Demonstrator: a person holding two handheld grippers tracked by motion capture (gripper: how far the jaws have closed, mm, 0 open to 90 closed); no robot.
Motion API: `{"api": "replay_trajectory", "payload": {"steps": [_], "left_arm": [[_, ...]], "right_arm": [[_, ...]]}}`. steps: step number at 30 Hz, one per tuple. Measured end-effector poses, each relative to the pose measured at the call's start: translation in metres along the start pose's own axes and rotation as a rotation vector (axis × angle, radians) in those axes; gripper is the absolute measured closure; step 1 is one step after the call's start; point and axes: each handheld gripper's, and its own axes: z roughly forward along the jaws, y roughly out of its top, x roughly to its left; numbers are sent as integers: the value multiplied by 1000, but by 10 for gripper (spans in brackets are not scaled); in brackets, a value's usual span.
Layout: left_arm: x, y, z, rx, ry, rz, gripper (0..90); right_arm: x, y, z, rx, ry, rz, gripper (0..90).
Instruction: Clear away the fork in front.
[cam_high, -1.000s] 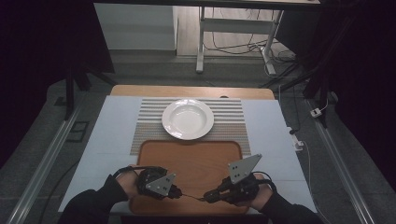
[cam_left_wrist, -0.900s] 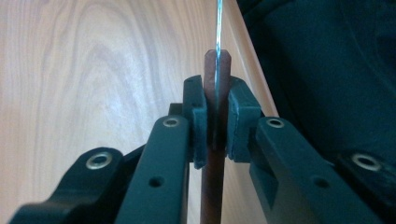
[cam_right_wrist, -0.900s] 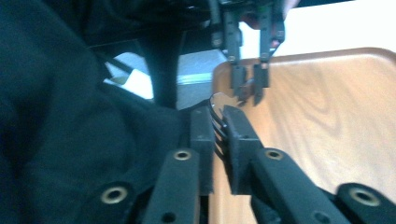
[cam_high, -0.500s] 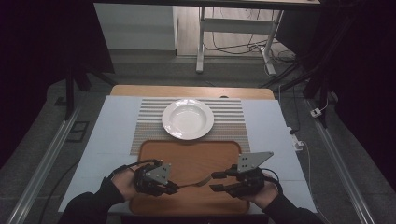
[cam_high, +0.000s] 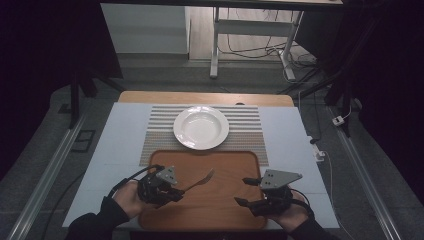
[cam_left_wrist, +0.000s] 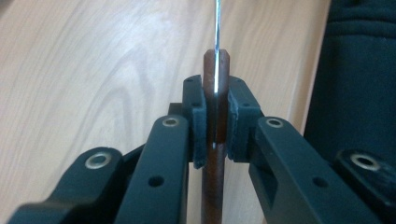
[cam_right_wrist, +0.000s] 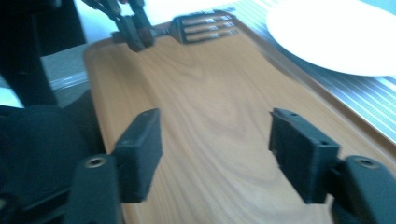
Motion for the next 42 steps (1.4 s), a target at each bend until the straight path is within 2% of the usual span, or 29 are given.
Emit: {"api": "replay_trajectory", "payload": {"steps": [3,7,14,21,26,29,33,38,42], "left_arm": [[0,-4,-1,4,39,-56,805],[1,-12,-3,15,96,-130,804],[8,-26,-4,29,125,-284,805],[12,-32,3,59,182,-393,804],[20,-35,8,68,195,-472,805],[25,-36,11,77,196,-510,805],[28,-35,18,108,189,-535,804],[28,-34,19,111,193,-550,804],[28,-35,19,111,193,-552,797]], "right_arm": [[-1,-4,-5,-3,-35,14,299],[-1,-11,-12,-3,-103,41,218],[-3,-24,-22,-2,-204,96,73],[-4,-35,-31,15,-250,130,17],[-3,-40,-37,25,-285,144,7],[-4,-42,-40,32,-290,151,7],[-3,-45,-43,50,-307,151,7],[-3,-48,-47,52,-322,154,7],[-3,-50,-49,58,-329,178,7]]}}
